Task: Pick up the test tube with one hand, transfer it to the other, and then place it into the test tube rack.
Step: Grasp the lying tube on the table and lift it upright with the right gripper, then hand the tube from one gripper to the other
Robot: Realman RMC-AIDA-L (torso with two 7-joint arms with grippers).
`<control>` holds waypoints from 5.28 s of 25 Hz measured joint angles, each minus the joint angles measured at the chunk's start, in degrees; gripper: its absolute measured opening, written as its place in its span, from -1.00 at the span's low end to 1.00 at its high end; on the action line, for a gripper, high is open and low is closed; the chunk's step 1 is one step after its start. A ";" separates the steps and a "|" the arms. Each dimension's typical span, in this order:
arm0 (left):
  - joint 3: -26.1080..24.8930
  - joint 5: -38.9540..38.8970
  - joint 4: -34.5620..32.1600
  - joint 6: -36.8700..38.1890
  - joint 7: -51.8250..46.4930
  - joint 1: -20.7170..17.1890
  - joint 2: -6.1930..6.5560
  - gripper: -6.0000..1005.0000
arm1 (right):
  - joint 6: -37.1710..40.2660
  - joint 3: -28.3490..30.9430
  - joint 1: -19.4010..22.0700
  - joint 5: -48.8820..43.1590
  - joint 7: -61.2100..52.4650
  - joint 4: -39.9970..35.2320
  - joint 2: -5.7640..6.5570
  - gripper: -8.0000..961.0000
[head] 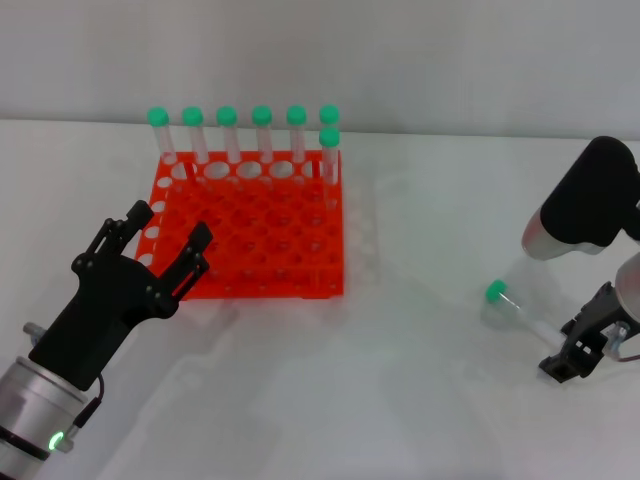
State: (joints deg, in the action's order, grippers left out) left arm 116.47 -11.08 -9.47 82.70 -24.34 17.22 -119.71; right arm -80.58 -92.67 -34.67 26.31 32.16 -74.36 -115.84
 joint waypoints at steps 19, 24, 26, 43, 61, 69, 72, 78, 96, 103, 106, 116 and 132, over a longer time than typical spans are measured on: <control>-0.25 0.00 0.04 0.01 0.35 -0.18 0.26 0.59 | 1.17 -0.40 -2.03 -0.09 -2.94 3.30 0.00 -0.37; -0.28 0.01 0.07 0.01 0.40 -0.09 0.36 0.59 | 1.50 -0.41 -2.95 -0.11 -3.42 3.91 0.00 -0.38; -0.28 0.00 0.07 0.01 0.41 -0.06 0.36 0.59 | 1.63 -0.41 -3.15 -0.12 -3.49 3.92 0.01 -0.39; -0.28 -0.28 0.05 0.02 0.44 0.76 0.44 0.59 | 3.31 1.74 -2.81 0.82 -1.80 5.98 0.29 -0.60; 0.43 2.18 -1.37 0.58 -5.13 1.76 0.46 0.58 | 10.23 8.29 9.37 10.55 8.24 -10.19 0.44 -0.60; 0.40 9.33 -1.30 0.47 -19.04 7.95 0.72 0.58 | 25.62 8.44 17.17 32.17 31.10 -5.79 0.48 -0.60; 0.34 10.27 -0.75 -0.39 -26.68 9.98 1.12 0.58 | 28.14 8.49 17.62 41.34 39.36 -1.21 0.53 -0.60; 0.31 15.20 -0.79 -3.19 -38.35 13.51 1.97 0.58 | 29.15 8.23 17.11 57.83 54.32 8.03 0.53 -0.60; 0.22 24.42 -1.39 -15.29 -47.52 23.42 1.45 0.58 | 23.82 7.25 16.77 68.69 68.99 11.99 0.51 -0.60; 0.07 26.61 -2.43 -15.91 -46.71 24.71 1.07 0.58 | 24.22 7.16 16.13 68.25 69.39 12.01 0.53 -0.60; -0.02 27.73 -4.01 -17.53 -45.98 24.50 0.97 0.58 | 24.68 7.13 16.09 68.21 69.45 12.04 0.53 -0.60; -0.37 28.34 -6.19 -19.03 -42.09 22.59 0.77 0.57 | 26.58 7.68 16.39 67.86 69.66 12.05 0.58 -0.60; -2.13 28.46 -8.53 -19.12 -38.09 19.75 0.70 0.06 | 25.64 5.67 16.78 69.04 73.76 12.54 0.62 -0.60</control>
State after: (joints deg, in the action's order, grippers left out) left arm 114.33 17.38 -18.00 63.58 -62.43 36.98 -119.01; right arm -54.94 -87.00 -17.89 95.35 105.92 -61.81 -115.22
